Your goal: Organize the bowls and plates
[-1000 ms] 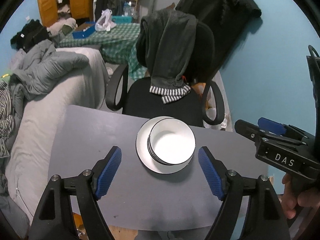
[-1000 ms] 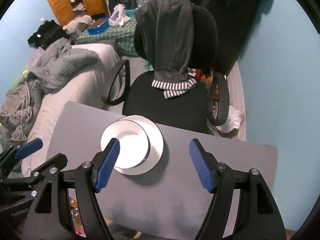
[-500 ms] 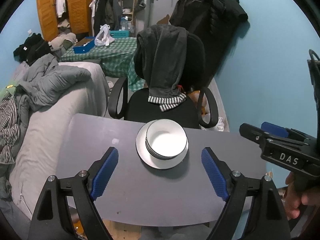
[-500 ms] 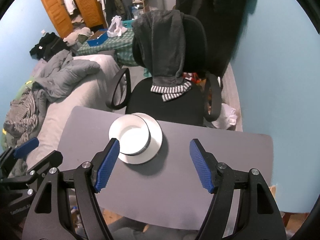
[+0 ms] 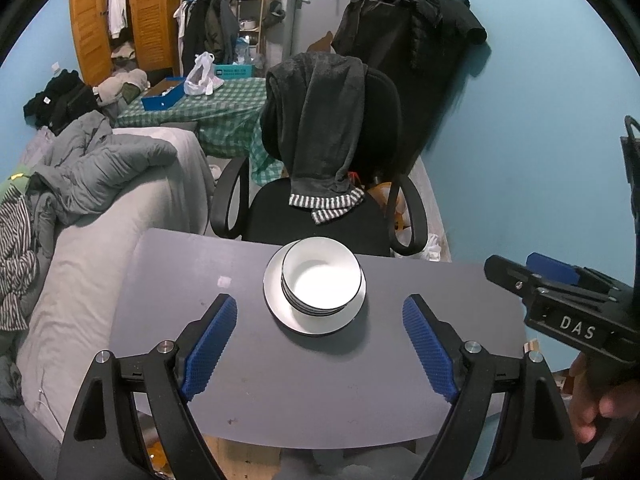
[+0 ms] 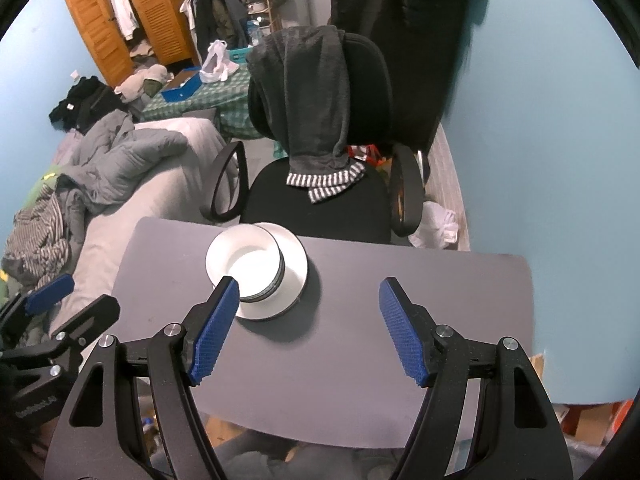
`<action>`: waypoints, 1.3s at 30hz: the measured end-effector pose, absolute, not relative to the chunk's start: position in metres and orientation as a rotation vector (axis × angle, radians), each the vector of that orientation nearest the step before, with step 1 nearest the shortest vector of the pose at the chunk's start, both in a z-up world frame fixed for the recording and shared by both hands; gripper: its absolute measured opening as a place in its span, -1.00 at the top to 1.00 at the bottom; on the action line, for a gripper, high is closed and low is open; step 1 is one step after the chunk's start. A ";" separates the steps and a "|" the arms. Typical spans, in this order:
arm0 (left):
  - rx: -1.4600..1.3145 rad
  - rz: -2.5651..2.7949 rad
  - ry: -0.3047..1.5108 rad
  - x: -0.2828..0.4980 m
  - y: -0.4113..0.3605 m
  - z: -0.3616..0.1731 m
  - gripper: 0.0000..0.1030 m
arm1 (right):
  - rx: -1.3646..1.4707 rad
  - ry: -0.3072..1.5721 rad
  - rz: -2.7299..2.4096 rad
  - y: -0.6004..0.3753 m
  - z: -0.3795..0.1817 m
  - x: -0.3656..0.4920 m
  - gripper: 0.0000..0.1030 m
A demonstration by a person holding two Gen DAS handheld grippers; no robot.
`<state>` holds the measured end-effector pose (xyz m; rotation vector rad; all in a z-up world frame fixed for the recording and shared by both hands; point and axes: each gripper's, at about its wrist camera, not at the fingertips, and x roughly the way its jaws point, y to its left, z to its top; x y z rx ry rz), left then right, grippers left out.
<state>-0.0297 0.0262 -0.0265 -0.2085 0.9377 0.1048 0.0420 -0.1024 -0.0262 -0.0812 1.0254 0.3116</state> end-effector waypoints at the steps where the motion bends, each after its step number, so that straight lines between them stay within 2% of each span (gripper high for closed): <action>1: -0.203 0.106 0.939 -0.030 0.027 -0.028 -0.68 | -0.085 1.024 0.311 -0.102 -0.026 0.042 -0.39; 39: -0.270 0.187 0.962 -0.029 0.039 -0.026 -0.68 | -0.125 1.014 0.356 -0.078 -0.022 0.050 -0.39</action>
